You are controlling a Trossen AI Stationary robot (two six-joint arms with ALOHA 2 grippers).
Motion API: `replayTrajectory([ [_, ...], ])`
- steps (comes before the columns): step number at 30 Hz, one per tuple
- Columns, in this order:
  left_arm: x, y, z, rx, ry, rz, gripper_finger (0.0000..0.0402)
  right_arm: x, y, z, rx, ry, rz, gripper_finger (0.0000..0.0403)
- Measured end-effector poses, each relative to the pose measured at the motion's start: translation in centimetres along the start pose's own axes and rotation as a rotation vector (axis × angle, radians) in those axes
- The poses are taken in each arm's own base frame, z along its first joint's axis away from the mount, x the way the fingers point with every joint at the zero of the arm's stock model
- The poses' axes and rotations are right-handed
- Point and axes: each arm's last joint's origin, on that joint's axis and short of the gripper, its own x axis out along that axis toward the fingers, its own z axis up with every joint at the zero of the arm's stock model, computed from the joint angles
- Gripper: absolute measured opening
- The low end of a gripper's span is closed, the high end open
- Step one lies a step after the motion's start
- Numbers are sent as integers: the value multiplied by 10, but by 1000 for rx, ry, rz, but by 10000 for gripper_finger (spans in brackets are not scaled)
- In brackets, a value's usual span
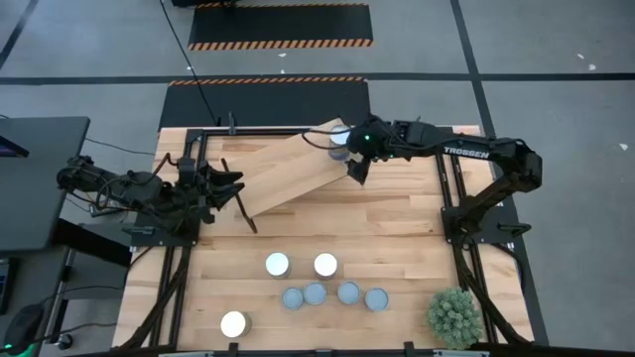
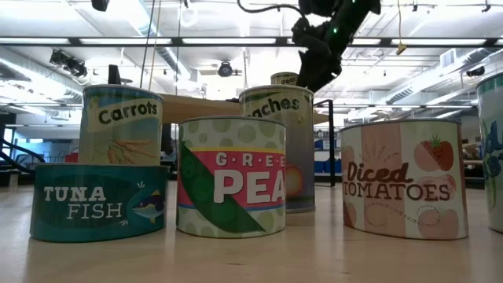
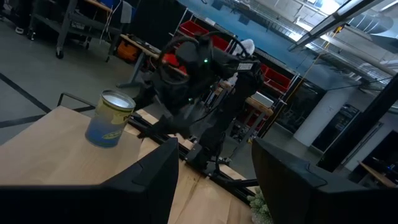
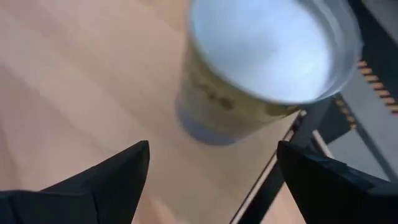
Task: Pick and place cans onto a shelf
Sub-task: Put the canned peas on the shelf
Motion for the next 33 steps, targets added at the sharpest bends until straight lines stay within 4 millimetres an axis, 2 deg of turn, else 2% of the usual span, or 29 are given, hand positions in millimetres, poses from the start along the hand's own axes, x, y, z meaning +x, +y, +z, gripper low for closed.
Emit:
replayTrajectory([
  [5,0,0,0,-1,0,0,208,5,-11,-2,-37,5,-52,352],
  [15,0,0,0,-3,0,0,208,8,-35,3,27,-49,-91,346],
  [20,0,0,0,-3,0,1,208,8,-39,3,38,-52,-76,345],
  [25,0,0,0,-4,0,0,208,2,-27,0,64,-32,-52,345],
  [29,0,0,0,-3,0,0,208,-3,-10,3,117,-64,-37,345],
  [33,0,0,0,-3,0,1,208,-1,7,3,99,-65,-55,333],
])
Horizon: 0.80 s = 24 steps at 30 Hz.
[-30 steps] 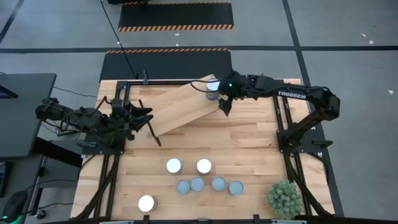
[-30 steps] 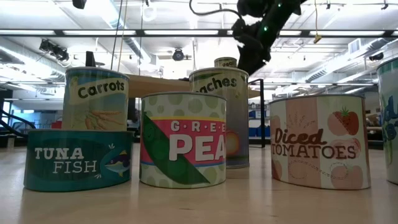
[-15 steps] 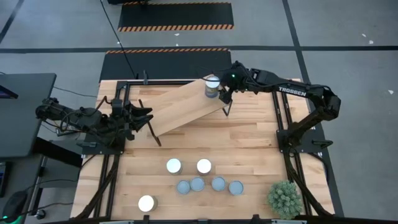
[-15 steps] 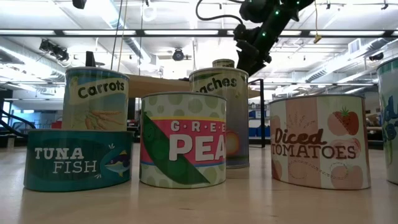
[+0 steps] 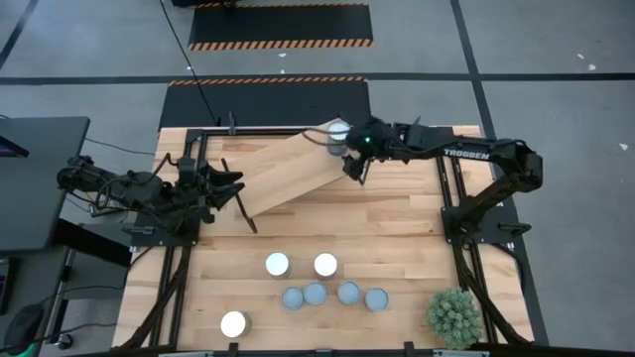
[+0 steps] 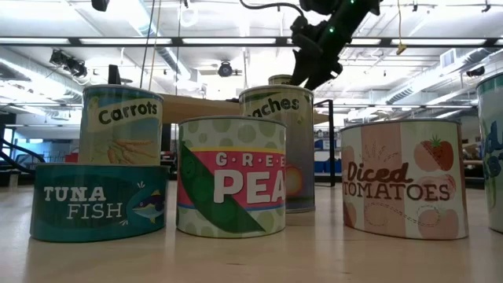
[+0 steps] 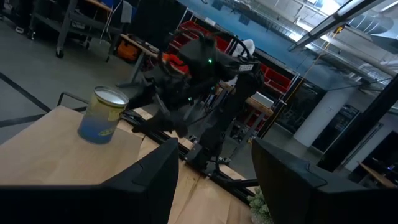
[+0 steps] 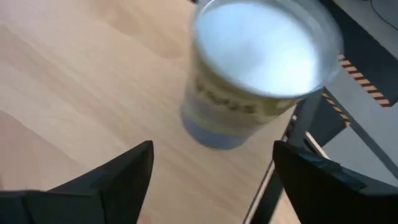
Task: Pick and place cans onto a shelf
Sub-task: Put the canned peas on the shelf
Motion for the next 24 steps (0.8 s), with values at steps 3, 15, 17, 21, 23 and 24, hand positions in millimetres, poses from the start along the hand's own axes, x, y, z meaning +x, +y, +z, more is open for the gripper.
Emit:
replayTrajectory([
  [3,0,0,0,1,0,0,208,1,8,0,6,-12,0,300],
  [15,0,0,0,5,4,2,208,12,16,1,-2,-28,4,180],
  [17,0,0,0,5,3,2,208,18,17,-1,0,-9,5,176],
  [21,0,0,0,4,3,2,208,27,20,-2,15,3,5,175],
  [23,0,0,0,3,3,2,208,31,21,-2,38,11,17,175],
  [24,0,0,0,2,3,2,208,31,22,-2,53,16,39,175],
])
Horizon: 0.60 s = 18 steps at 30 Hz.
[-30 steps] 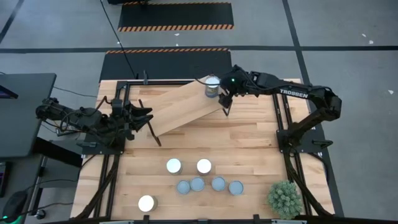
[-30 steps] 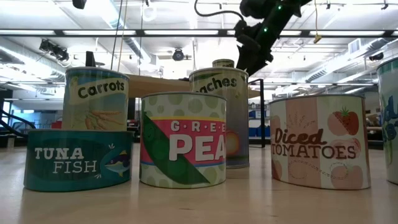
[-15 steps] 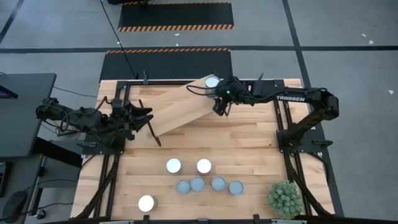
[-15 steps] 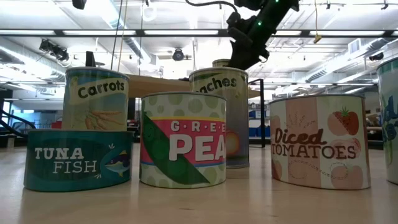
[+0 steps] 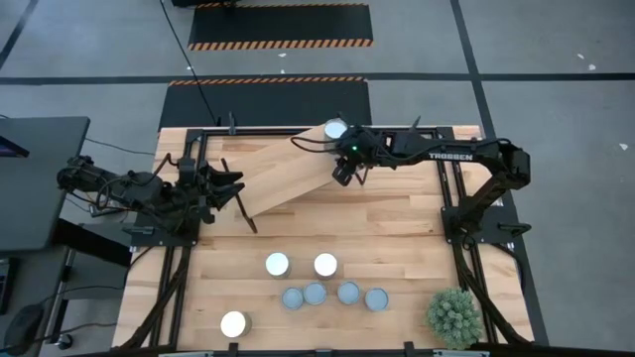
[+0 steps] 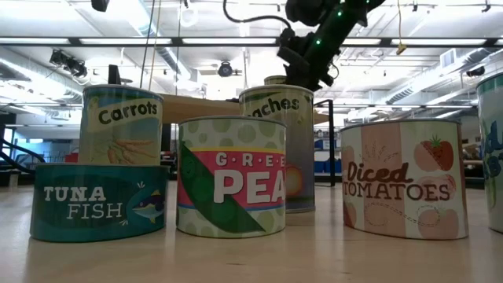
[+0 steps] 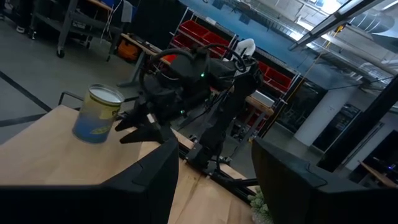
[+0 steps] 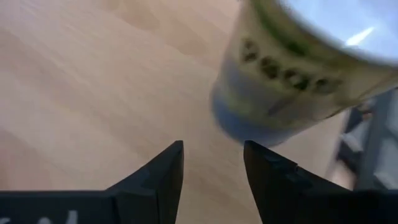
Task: Pick and place cans onto a shelf
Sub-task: Put the canned peas on the shelf
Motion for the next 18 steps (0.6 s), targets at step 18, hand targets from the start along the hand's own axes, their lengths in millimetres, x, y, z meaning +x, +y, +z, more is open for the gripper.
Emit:
replayTrajectory([
  [18,0,0,0,-6,0,0,208,0,-10,11,62,-88,0,174],
])
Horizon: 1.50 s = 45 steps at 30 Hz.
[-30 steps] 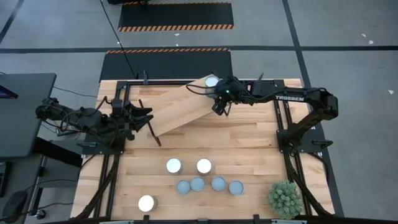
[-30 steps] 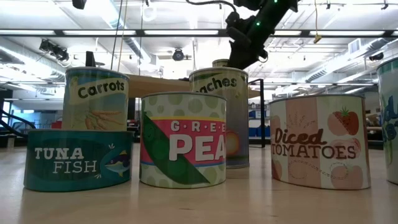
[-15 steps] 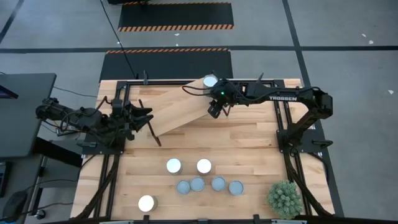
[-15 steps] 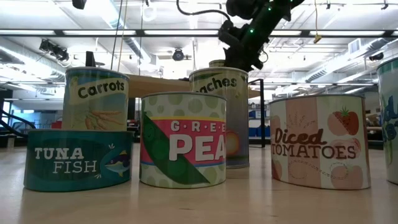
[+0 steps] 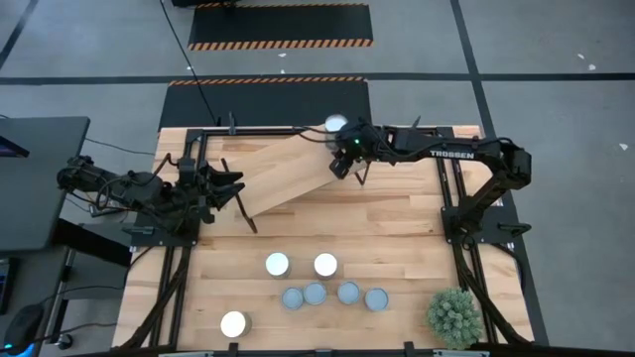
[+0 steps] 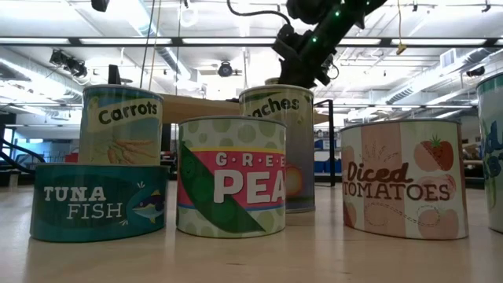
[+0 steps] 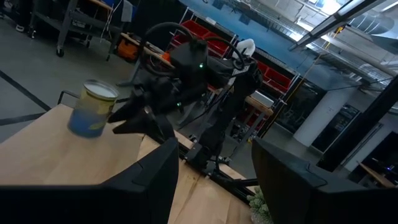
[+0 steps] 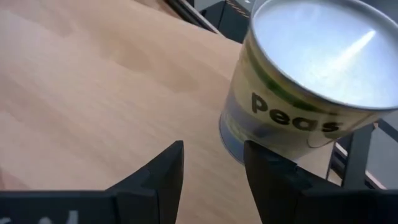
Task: Pick and place cans onto a shelf
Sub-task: Put the canned peas on the shelf
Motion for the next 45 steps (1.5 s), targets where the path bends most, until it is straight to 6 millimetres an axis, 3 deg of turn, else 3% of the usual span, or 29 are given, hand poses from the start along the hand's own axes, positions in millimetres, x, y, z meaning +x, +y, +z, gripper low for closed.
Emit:
replayTrajectory([
  [6,0,0,0,0,0,0,208,2,-8,3,19,-10,-4,174],
  [14,0,0,0,0,0,0,208,0,-3,-5,38,52,-14,173],
  [29,0,0,0,2,-4,8,208,3,-17,5,81,-39,-125,173],
  [45,0,0,0,1,-4,8,208,2,-15,10,185,-94,-84,174],
])
